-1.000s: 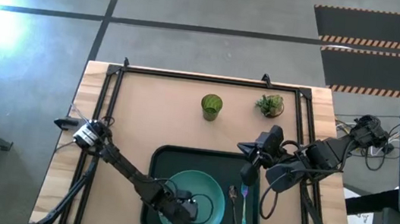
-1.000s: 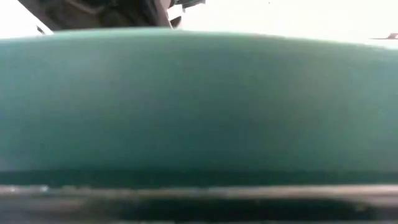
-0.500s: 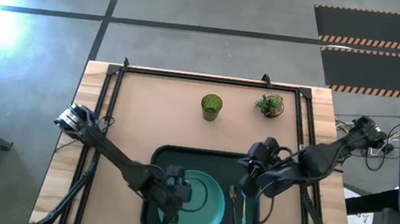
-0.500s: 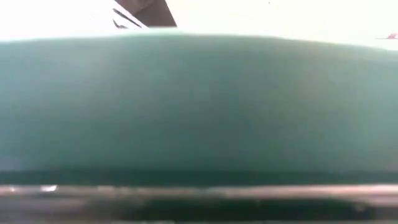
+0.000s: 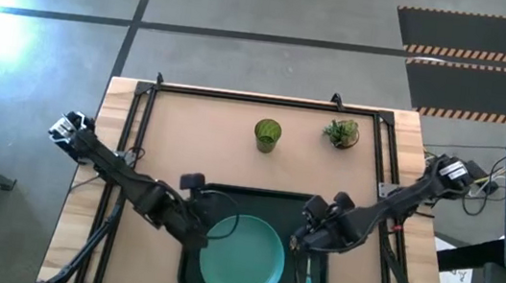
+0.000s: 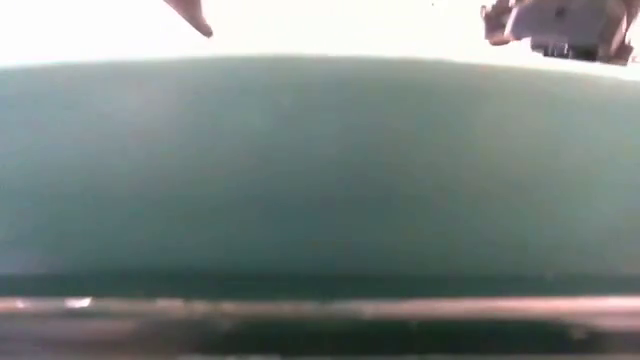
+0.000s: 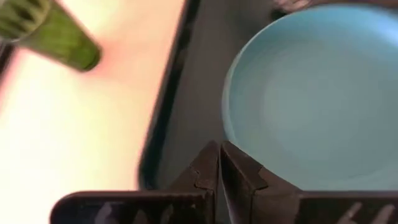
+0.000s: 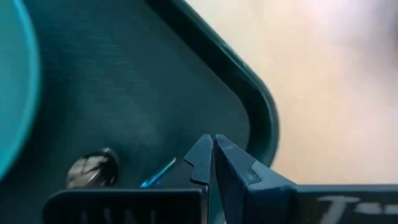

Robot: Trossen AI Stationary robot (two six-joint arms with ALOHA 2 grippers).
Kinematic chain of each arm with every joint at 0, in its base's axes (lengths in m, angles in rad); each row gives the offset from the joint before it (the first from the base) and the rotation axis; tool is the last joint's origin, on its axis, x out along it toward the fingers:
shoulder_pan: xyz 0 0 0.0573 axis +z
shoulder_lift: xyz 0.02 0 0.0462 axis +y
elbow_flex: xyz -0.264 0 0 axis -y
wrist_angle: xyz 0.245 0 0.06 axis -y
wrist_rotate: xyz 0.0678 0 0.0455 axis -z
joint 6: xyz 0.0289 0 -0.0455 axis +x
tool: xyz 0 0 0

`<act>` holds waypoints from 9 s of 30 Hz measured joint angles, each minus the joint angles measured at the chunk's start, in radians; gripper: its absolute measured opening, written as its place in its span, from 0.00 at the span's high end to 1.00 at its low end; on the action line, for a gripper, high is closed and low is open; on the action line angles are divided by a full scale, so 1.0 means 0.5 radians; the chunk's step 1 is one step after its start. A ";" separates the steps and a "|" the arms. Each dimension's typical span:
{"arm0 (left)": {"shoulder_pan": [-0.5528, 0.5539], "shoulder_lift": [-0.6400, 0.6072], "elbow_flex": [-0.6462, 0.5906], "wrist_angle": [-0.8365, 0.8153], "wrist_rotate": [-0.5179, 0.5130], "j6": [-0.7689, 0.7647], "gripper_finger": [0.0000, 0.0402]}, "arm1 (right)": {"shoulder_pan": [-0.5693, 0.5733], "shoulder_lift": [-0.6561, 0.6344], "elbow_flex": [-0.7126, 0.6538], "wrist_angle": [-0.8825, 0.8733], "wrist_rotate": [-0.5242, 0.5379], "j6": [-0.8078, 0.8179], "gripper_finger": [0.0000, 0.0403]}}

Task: Pick and place plate/cup/fork/spoon on tray
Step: Move the black tray to the center of the table, then put the drinking glass on the serving tray on the top left of the blue plate

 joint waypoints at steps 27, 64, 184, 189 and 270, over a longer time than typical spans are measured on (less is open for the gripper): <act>0.023 -0.128 -0.286 -0.118 -0.006 -0.261 1.00 | -0.572 0.010 -0.519 1.271 -0.454 -0.507 0.98; 0.057 -0.300 -0.740 -0.096 -0.039 -0.627 1.00 | -1.042 0.013 -0.678 1.291 -0.400 -0.871 0.98; 1.536 -0.321 -0.608 1.106 0.852 1.862 0.65 | -0.930 -0.358 1.116 1.189 -0.434 -2.316 0.98; 1.554 -0.110 -0.465 1.091 0.859 1.996 0.64 | -0.930 -0.375 1.267 0.960 -0.468 -2.362 0.98; 1.714 0.614 0.147 0.879 0.844 2.530 0.91 | -0.849 -0.616 1.295 0.792 -0.560 -2.166 0.98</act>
